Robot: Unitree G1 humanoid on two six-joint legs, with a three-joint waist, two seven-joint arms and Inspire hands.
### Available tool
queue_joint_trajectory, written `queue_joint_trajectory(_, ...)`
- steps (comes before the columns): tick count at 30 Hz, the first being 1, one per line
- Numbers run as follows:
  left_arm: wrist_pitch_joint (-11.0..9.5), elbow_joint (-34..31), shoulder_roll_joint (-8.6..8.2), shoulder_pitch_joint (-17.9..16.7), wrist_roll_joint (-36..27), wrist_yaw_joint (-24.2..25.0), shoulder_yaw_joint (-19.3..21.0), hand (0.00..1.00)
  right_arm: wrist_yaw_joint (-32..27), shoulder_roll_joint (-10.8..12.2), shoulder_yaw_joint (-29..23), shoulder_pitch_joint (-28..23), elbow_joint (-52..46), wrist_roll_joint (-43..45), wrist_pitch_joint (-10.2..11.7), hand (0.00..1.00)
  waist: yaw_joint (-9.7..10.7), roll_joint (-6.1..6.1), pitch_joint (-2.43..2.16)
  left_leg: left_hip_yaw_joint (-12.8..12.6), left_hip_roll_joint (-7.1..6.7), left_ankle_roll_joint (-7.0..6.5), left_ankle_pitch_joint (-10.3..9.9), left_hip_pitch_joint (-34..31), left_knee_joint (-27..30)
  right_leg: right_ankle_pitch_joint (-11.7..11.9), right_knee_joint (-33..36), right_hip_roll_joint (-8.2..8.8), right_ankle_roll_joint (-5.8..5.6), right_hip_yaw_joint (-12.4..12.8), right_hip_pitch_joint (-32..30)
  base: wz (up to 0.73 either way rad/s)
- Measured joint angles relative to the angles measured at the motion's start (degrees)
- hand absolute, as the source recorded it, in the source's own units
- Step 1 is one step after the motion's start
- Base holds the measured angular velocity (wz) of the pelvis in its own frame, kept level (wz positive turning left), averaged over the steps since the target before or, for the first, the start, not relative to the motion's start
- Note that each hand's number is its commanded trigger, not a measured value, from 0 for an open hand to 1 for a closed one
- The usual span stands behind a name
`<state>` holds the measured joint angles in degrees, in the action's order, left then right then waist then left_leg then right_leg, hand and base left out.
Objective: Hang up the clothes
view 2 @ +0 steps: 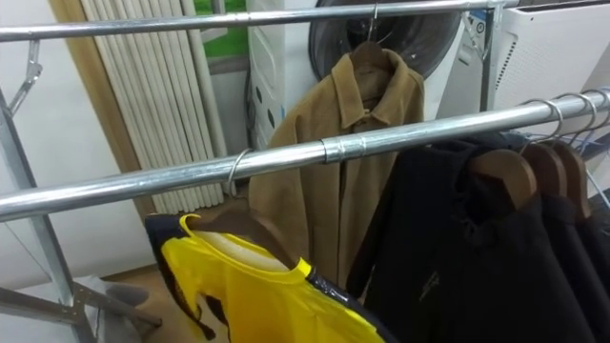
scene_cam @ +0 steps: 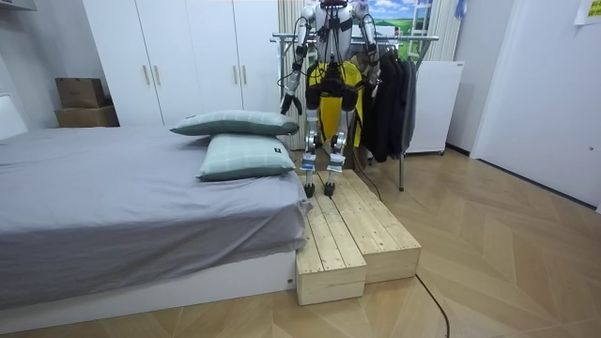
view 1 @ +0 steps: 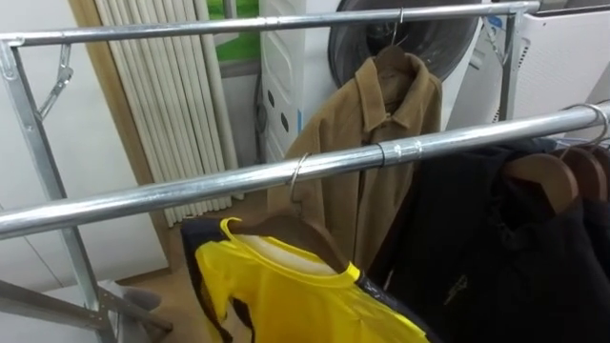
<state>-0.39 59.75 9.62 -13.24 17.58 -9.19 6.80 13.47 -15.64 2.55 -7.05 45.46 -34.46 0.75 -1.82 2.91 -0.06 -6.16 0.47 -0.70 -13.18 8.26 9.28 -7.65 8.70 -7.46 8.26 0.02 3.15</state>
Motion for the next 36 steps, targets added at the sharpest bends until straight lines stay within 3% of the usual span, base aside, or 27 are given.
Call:
queue_joint_trajectory(12, -0.10, 1.11, 0.01, 0.61, -0.08, 0.24, -0.05, 0.00, -0.59, 1.41, 0.01, -1.37, 9.25, 1.32, 0.43, 0.00, 0.35, -0.26, 0.19, -0.01, 0.02, -0.01, 0.00, 0.01, -0.01, 0.00, -0.07, -0.13, 0.01, 0.64, -0.14, -0.02)
queue_joint_trajectory(22, -1.75, 1.19, -0.12, -0.28, -2.16, 0.25, -0.17, 0.00, 1.69, 2.60, -0.10, -1.99, 20.20, 3.96, 0.66, 0.00, 1.54, -0.69, 0.23, -0.06, 0.01, -0.01, -0.01, -0.10, -0.03, -0.01, -0.07, -0.17, 0.01, 0.95, -0.23, -0.01)
queue_joint_trajectory(26, -1.47, 2.65, -0.15, -0.23, -1.93, 1.52, -0.16, 0.00, 1.64, 4.15, -1.35, -4.13, 21.75, 5.63, 0.64, 0.00, 1.64, -1.23, 0.28, 0.03, 0.01, -0.01, -0.01, -0.17, 0.04, -0.06, -0.11, -0.18, 0.06, 0.96, -0.29, -0.01)
queue_joint_trajectory(31, -0.80, 3.44, -0.24, -0.74, -2.02, 4.41, -0.13, 0.00, 1.69, 4.99, -2.97, -5.93, 23.40, 5.54, 0.62, 0.00, 1.71, -1.83, -0.13, 0.08, 0.00, -0.01, -0.01, -0.47, 0.21, -0.06, -0.10, -0.17, 0.08, 0.98, -0.49, 0.00)
queue_joint_trajectory(36, -0.66, 3.53, -0.60, -0.75, -1.71, 5.57, -0.10, 0.00, 1.73, 5.28, -5.01, -5.97, 24.54, 5.58, 0.60, 0.00, 1.85, -2.33, -0.05, 0.12, 0.00, -0.01, -0.01, -0.48, 0.22, -0.09, -0.09, -0.17, 0.12, 0.98, -0.48, 0.00)
